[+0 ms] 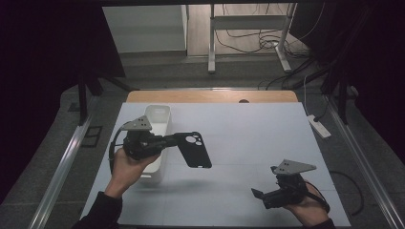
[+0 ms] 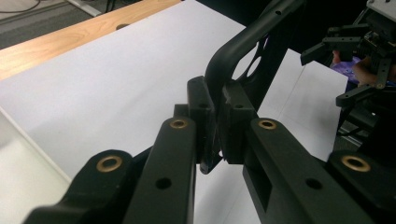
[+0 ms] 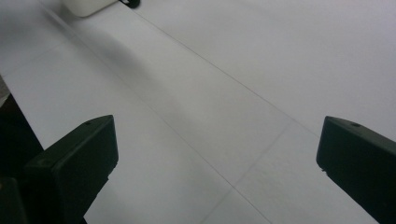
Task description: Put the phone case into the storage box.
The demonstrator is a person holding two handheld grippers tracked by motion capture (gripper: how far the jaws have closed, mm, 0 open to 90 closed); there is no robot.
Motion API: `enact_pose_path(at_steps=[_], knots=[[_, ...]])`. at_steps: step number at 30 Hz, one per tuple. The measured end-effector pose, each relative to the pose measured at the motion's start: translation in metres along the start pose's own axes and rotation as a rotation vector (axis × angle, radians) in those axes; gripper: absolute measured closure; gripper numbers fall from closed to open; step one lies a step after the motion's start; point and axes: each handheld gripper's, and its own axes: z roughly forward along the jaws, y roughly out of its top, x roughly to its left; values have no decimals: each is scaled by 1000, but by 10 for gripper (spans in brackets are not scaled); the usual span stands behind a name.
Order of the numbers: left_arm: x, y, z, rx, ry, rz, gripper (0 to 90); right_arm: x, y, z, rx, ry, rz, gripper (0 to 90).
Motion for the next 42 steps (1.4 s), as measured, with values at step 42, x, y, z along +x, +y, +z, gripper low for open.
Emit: enact_pose_path(at_steps=[42], knots=[[33, 18, -38, 0, 68, -39, 846, -20, -53, -41, 92, -151, 166, 0]])
